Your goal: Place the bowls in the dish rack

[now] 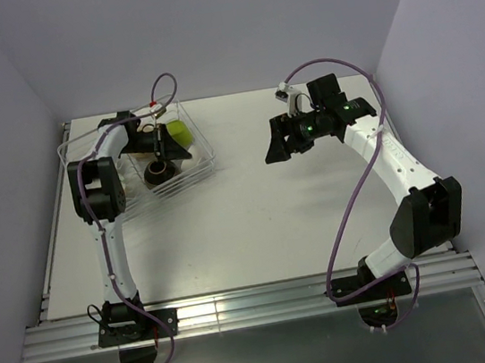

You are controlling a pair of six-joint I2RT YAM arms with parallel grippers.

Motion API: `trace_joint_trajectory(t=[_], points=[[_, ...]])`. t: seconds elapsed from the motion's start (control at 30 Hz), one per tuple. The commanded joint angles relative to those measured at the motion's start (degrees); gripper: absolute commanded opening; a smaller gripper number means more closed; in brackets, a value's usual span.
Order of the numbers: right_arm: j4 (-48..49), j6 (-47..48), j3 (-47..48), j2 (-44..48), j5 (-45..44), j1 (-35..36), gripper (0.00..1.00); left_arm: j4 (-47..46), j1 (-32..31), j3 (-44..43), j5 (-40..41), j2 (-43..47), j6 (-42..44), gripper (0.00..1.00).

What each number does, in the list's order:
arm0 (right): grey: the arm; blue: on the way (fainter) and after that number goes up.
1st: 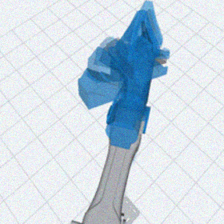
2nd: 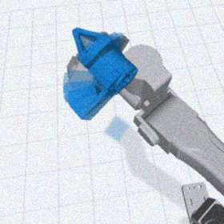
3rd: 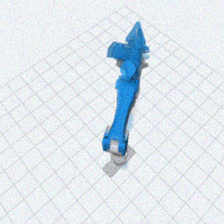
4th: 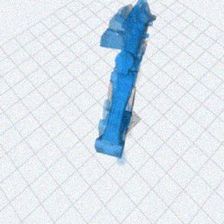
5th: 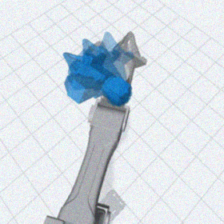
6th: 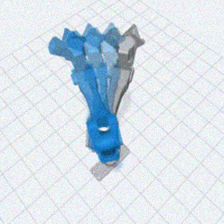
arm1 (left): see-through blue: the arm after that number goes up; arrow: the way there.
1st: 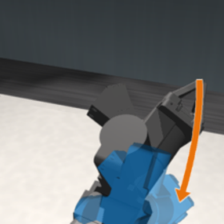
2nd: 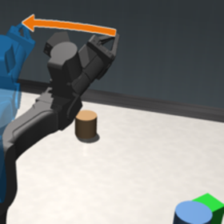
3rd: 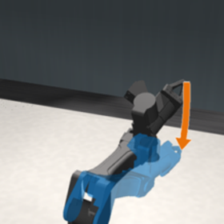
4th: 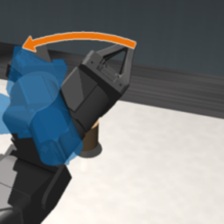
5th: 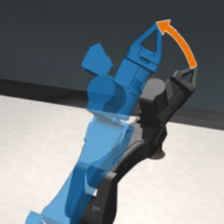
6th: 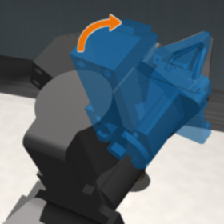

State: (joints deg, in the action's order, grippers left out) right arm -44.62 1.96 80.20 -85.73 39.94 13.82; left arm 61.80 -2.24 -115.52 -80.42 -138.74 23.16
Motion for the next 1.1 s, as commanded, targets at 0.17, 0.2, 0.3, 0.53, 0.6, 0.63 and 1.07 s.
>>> trace_joint_trajectory(t=[0.17,0.2,0.3,0.53,0.6,0.63,1.07], points=[[0.7,0.0,-0.4,1.4,0.4,-0.5,0.82,-10.5,0.4,0.7,2.0,-1.4,-11.6,0.08],[0.7,0.1,-0.5,1.4,0.3,-0.5,0.82,-11.9,0.7,0.7,2.7,-1.4,-14.0,0.09],[0.9,0.1,-0.7,1.6,0.1,-0.5,0.82,-16.9,1.2,1.8,4.2,-0.9,-19.1,0.09],[1.1,-0.1,-0.9,1.6,0.2,-0.6,0.82,-19.4,2.0,2.0,8.3,-1.0,-21.9,0.12],[1.1,-0.1,-1.0,1.5,0.2,-0.5,0.82,-19.6,2.1,1.9,9.0,-0.8,-21.7,0.14],[1.0,-0.1,-1.0,1.5,0.2,-0.5,0.82,-19.5,2.1,1.9,9.3,-0.7,-21.7,0.17],[1.0,-0.4,-0.8,1.5,0.4,-0.5,0.82,-26.4,4.2,1.6,16.6,2.0,-26.2,0.37]])
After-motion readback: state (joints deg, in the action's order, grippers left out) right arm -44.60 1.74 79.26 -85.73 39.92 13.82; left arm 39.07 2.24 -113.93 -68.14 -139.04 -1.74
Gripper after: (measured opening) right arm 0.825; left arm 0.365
